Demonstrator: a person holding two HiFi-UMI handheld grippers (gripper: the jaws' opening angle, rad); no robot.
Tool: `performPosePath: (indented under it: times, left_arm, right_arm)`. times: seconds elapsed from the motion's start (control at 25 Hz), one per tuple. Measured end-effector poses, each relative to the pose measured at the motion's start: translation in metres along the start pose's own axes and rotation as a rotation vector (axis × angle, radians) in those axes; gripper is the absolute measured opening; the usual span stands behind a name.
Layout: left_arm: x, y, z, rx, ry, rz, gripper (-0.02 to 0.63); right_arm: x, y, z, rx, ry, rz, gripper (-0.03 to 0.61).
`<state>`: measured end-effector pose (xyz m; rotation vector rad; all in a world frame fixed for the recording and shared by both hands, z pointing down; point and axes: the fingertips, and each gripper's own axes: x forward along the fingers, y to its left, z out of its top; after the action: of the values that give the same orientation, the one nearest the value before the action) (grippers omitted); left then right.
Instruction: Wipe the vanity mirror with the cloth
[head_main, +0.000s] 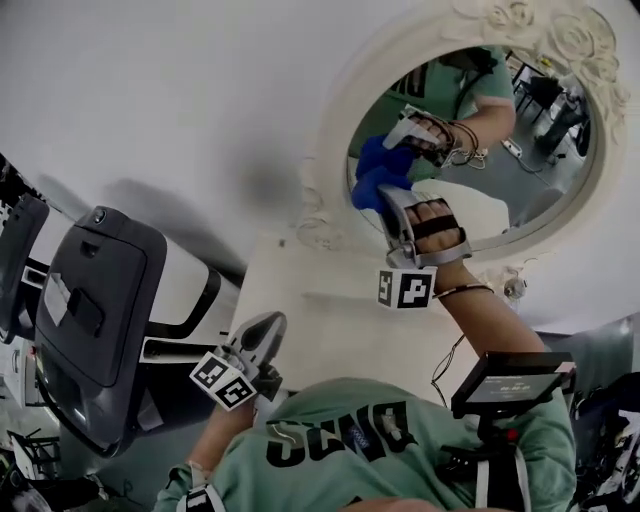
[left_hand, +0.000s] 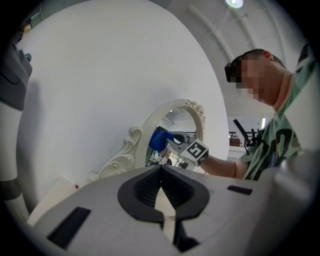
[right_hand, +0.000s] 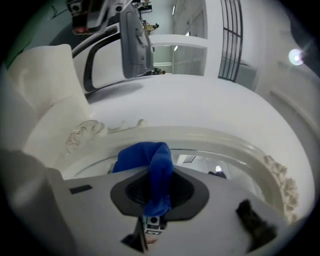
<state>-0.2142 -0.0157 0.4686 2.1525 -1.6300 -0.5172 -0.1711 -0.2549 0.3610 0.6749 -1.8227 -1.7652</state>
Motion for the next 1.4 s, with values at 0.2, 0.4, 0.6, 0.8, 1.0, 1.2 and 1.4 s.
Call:
performPosePath:
  times: [0.2, 0.4, 0.6, 0.8, 1.0, 1.2, 1.4]
  left_arm:
    - [0.0, -0.002, 0.016, 0.036, -0.049, -0.004, 0.009]
    - [-0.003, -0.001, 0.024, 0.049, -0.077, 0.006, 0.009]
    - [-0.005, 0.002, 0.029, 0.053, -0.097, 0.011, 0.009]
    - [-0.002, 0.01, 0.03, 0.044, -0.089, 0.012, 0.009]
    - [0.002, 0.003, 0.017, 0.034, -0.068, 0.001, 0.009]
    - [-0.003, 0.012, 0.005, 0.007, -0.026, 0.038, 0.009]
    - [-0.002, 0.044, -0.011, -0.045, 0.018, 0.083, 0.009]
  right_arm:
    - [-0.012, -0.129, -0.005, -0.007, 0.011, -0.229, 0.057]
    - [-0.003, -0.197, -0.014, -0.074, 0.066, -0.34, 0.057]
    - [0.017, -0.203, -0.024, -0.131, 0.134, -0.339, 0.057]
    - [0.021, -0.192, -0.02, -0.139, 0.124, -0.341, 0.055]
    - [0.015, -0.127, -0.008, -0.174, 0.083, -0.277, 0.054]
    - [0.021, -0.026, -0.004, -0.182, 0.04, -0.126, 0.054]
    - [0.042, 0.102, -0.003, -0.189, 0.004, 0.071, 0.054]
